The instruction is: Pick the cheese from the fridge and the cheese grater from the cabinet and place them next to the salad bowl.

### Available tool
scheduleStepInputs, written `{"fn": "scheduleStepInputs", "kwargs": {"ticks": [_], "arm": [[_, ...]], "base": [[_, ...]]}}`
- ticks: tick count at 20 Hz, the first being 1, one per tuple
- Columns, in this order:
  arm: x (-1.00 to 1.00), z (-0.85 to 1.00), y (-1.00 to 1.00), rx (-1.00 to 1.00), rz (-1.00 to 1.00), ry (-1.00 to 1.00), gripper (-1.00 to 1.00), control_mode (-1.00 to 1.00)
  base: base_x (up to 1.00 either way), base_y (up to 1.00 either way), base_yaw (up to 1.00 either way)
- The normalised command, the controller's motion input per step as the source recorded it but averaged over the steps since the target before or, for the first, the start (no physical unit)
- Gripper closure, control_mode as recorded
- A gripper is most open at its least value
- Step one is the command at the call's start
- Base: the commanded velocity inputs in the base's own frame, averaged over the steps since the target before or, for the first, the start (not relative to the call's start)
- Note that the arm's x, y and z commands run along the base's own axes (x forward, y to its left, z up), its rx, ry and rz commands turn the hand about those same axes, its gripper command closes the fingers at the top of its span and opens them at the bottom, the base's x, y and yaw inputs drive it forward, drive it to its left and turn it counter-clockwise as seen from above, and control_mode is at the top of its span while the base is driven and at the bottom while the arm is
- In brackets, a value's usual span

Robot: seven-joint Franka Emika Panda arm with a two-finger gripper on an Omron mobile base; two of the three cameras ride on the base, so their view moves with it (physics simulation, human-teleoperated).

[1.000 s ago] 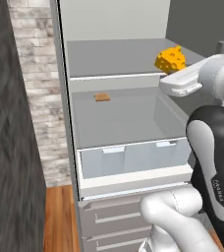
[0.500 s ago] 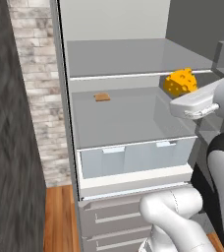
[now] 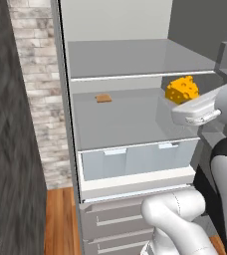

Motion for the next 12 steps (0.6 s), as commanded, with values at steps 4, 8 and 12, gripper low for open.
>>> {"fn": "scheduleStepInputs", "kwargs": {"ticks": [4,8,12], "arm": [[-0.26,-0.12,-0.04,0.00,0.00,-0.01,1.00,-1.00],[-0.71,-0.18,-0.08,0.00,-0.02,0.01,1.00,-1.00],[-0.76,-0.14,-0.01,0.00,-0.02,0.01,1.00,-1.00]], "base": [[0.00,0.00,0.00],[0.00,0.00,0.00],[0.00,0.00,0.00]]}}
